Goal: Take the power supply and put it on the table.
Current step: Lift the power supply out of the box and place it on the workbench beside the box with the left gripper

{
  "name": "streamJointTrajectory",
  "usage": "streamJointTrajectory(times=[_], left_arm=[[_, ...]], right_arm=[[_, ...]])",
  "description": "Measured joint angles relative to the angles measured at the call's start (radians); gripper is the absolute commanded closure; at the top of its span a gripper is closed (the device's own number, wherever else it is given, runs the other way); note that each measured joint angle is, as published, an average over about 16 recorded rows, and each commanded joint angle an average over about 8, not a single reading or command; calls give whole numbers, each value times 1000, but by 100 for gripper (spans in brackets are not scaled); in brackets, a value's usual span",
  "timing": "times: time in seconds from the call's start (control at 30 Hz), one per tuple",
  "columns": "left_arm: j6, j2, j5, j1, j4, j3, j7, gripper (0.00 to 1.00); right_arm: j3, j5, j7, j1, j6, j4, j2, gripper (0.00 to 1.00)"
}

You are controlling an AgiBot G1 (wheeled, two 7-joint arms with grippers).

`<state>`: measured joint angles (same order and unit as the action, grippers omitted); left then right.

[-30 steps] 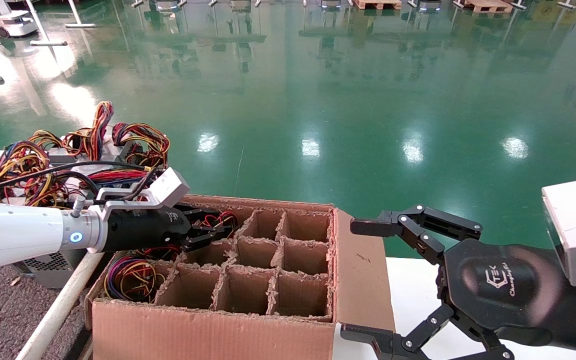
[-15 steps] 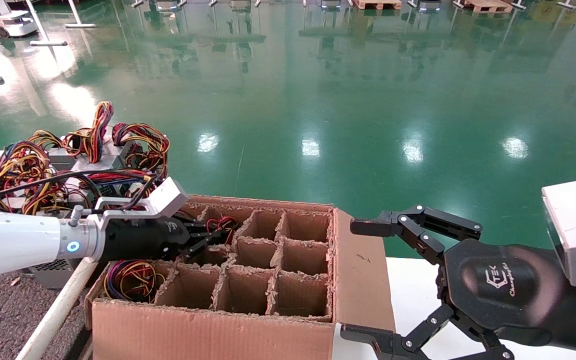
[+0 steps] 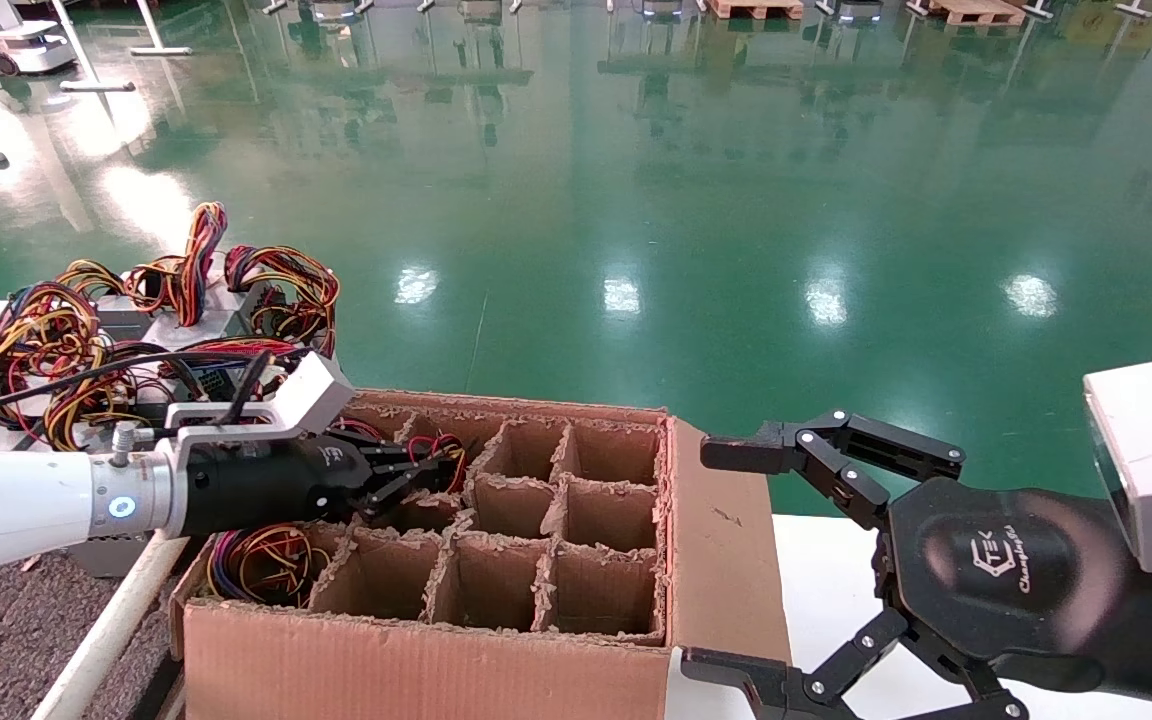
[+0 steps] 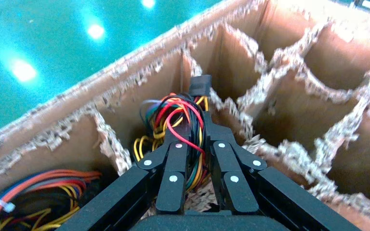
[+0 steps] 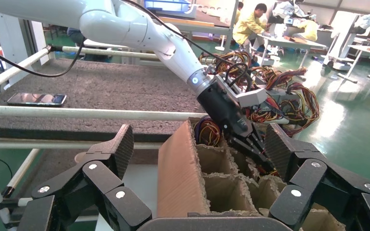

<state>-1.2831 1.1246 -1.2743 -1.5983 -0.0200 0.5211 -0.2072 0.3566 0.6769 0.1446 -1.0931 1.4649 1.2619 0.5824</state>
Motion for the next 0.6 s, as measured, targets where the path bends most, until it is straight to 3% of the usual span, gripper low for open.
streamJointTrajectory(times=[0.6], left_arm=[[-60, -55, 162, -36, 20, -113, 63, 100]], right_arm=[[0, 0, 0, 0, 0, 0, 0, 0]])
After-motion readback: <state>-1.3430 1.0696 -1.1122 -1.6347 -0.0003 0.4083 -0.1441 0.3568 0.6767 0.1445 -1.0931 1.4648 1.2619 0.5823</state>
